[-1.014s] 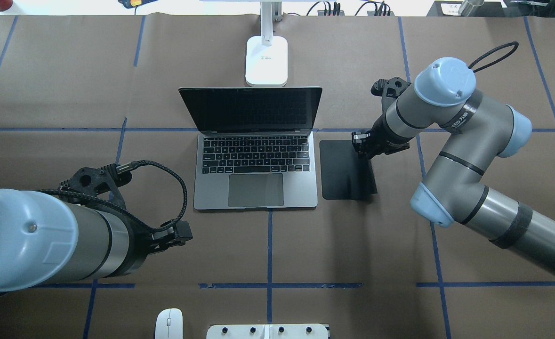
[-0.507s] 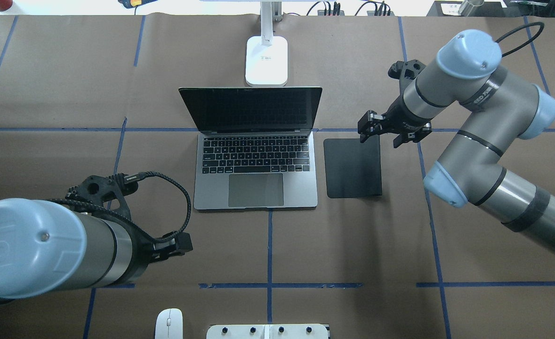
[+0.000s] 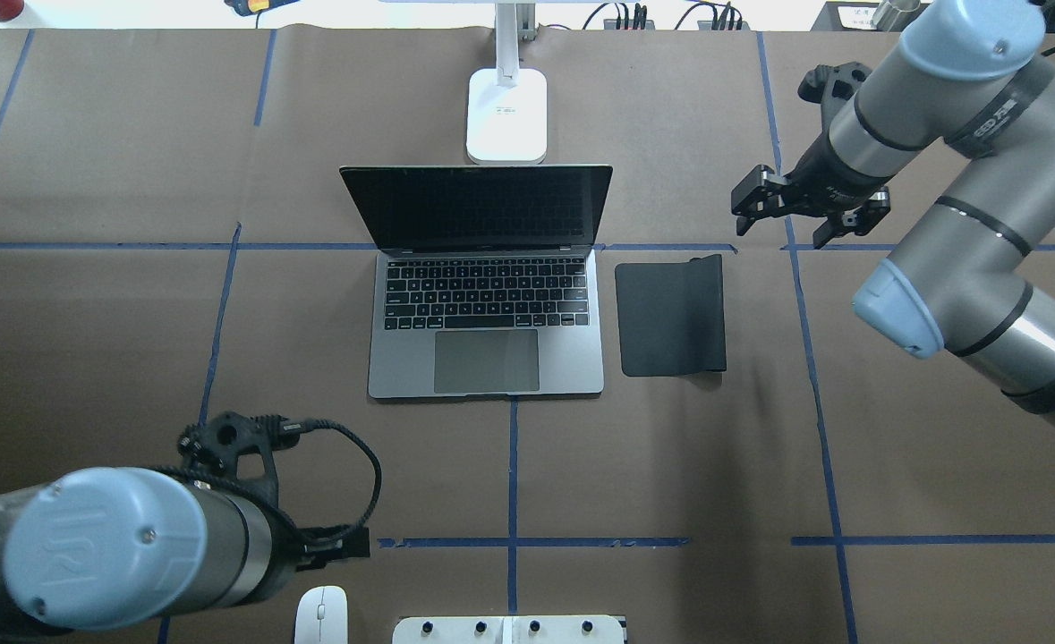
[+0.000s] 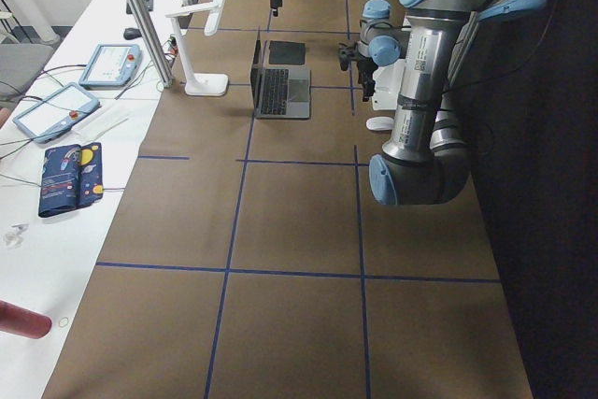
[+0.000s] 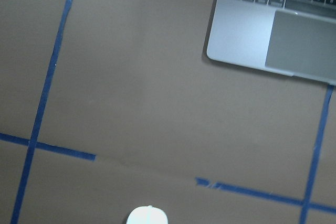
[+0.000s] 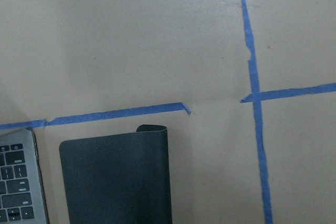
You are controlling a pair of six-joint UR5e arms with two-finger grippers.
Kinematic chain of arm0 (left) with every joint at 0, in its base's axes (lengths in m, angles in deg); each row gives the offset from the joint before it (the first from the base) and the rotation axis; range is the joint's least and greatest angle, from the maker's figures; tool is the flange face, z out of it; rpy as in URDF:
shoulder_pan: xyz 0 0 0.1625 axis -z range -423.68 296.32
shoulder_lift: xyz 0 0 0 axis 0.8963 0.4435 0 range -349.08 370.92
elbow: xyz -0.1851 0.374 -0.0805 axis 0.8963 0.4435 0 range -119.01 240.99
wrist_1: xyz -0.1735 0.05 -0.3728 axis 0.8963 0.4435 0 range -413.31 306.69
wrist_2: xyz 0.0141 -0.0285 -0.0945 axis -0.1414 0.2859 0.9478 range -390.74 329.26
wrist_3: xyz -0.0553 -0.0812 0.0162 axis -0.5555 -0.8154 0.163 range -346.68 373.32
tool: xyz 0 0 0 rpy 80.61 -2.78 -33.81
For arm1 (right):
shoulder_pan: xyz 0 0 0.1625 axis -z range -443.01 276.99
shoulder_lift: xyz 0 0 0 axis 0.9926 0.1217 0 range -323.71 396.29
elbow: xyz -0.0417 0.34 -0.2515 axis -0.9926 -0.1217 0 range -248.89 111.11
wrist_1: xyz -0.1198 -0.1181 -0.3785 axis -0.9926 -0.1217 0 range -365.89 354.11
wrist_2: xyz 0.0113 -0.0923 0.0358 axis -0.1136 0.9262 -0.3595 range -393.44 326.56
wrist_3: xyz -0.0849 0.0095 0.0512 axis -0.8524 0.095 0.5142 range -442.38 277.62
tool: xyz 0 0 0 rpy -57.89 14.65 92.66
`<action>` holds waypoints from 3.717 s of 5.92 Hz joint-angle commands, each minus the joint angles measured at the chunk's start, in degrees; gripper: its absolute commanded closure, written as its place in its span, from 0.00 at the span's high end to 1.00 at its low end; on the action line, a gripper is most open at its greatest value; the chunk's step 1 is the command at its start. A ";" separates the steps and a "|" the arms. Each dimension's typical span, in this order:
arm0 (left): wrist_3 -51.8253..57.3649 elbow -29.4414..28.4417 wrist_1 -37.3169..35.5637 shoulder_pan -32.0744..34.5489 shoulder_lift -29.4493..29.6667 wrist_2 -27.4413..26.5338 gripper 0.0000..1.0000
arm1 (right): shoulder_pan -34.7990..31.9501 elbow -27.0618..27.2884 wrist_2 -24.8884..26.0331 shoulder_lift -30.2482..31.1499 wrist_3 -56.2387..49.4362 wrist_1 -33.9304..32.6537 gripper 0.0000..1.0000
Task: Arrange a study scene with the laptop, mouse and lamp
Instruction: 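Open the right gripper and lift it away from the mouse pad, then grasp the white mouse near the robot with the left gripper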
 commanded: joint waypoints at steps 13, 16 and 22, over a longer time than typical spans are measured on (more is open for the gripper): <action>-5.76 -10.98 11.44 -9.21 -3.22 -4.86 1.00 | -8.41 7.10 -0.32 3.44 -16.71 -13.05 1.00; -2.68 -11.33 11.44 -6.83 -2.43 -4.77 1.00 | -8.33 7.02 -0.23 3.61 -16.71 -12.96 1.00; -3.47 -13.08 11.53 -7.00 -2.34 -4.60 1.00 | -8.33 7.28 0.12 3.79 -16.71 -12.96 1.00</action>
